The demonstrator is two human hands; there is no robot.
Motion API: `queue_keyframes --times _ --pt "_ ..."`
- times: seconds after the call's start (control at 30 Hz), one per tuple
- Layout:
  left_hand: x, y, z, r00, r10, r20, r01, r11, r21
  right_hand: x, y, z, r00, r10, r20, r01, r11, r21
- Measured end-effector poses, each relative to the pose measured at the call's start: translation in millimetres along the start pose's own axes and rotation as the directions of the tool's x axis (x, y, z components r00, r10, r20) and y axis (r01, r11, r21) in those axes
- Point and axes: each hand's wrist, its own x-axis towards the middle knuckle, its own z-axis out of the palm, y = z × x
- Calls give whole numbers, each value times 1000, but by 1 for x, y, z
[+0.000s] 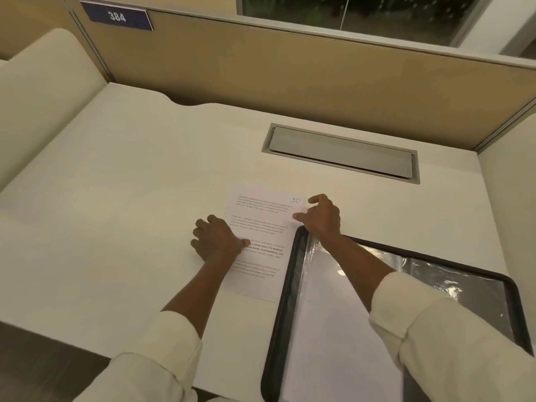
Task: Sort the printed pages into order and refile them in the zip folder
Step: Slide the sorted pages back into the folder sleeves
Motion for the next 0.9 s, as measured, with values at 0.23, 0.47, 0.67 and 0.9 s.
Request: queue_keyframes --times 0.23,0.47,0.67,0.9 --pt "13 2 -6 992 -90 84 90 996 0 10 -10 16 992 109 63 -111 994 23" --pt "25 -3 -15 968 -179 178 213 957 -198 18 -12 28 978 126 167 -143 985 95" --pt "32 -17 -36 978 -183 103 210 842 -497 15 -28 31 970 48 237 -115 954 275" --pt "28 -23 -74 992 -122 -36 69 759 -648 -3 -44 11 988 -20 155 -46 909 413"
